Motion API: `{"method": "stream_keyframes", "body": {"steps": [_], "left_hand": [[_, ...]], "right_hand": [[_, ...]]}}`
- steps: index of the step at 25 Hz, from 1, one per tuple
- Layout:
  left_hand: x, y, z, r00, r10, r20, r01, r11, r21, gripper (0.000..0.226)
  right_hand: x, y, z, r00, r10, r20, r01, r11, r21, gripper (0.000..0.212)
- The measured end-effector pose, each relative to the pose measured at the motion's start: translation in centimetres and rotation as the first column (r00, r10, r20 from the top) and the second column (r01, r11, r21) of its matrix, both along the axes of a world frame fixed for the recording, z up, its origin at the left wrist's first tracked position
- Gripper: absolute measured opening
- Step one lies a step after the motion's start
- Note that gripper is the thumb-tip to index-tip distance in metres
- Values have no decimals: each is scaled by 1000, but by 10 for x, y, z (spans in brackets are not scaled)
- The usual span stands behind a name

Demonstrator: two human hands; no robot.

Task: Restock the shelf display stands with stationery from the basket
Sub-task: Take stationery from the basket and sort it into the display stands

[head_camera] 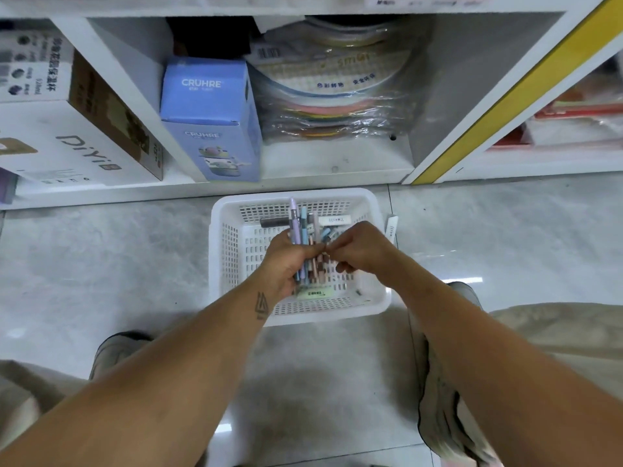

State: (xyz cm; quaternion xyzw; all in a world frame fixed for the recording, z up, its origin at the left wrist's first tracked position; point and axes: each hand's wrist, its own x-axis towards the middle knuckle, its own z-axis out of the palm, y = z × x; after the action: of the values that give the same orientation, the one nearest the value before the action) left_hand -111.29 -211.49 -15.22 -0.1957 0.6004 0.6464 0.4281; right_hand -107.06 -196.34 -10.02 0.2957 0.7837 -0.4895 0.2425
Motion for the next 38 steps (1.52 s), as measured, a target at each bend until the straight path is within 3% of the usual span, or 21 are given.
{"method": "stream_keyframes", "body": {"steps": [2,4,6,8,13,17,19,21,23,25,29,32,35,38], "left_hand": [[-1,3,-1,999,-35,2,35,999,0,36],[-1,5,-1,998,-66,9,66,998,-9,36],[0,9,-3,998,-58,10,58,998,-6,38],[0,14,-7,998,-67,15,68,998,-16,41],[0,19,-15,994,-107,13,108,994,-28,40],[-3,14,-3,989,-145,17,145,989,-27,40],[-8,14,15,981,-194,-14,194,981,-13,40],[-12,12,43,968,-250,-29,251,968,7,42],[-16,6,80,936,-349,-39,350,937,21,37],[-20,-2,122,897,-436,-75,440,896,53,28],[-25,-27,214,852,-492,-179,513,854,93,27],[-29,-48,281,833,-492,-253,527,844,96,24],[-36,-64,337,856,-400,-327,443,894,69,17],[-52,-79,381,899,-234,-370,286,954,90,16]], "right_hand": [[-5,31,0,959,-213,-188,252,942,220,15],[-6,60,-10,905,-351,-239,421,812,403,12],[0,77,-31,933,-352,-74,340,794,504,6],[4,81,-55,957,-279,82,199,835,512,18],[-4,84,-85,970,-242,17,194,816,544,22],[2,91,-70,955,-291,-63,284,822,494,5],[5,91,-46,905,-389,-174,426,831,356,9],[9,84,-8,837,-498,-228,524,848,72,27],[12,75,37,812,-536,-231,485,840,-245,39],[10,67,81,856,-455,-243,361,865,-349,29],[3,55,173,892,-298,-340,161,912,-376,19],[-4,39,241,876,-47,-480,-37,986,-164,10],[-18,16,299,805,106,-583,-117,993,20,6],[-37,-9,350,733,120,-669,-147,989,15,9]]}}
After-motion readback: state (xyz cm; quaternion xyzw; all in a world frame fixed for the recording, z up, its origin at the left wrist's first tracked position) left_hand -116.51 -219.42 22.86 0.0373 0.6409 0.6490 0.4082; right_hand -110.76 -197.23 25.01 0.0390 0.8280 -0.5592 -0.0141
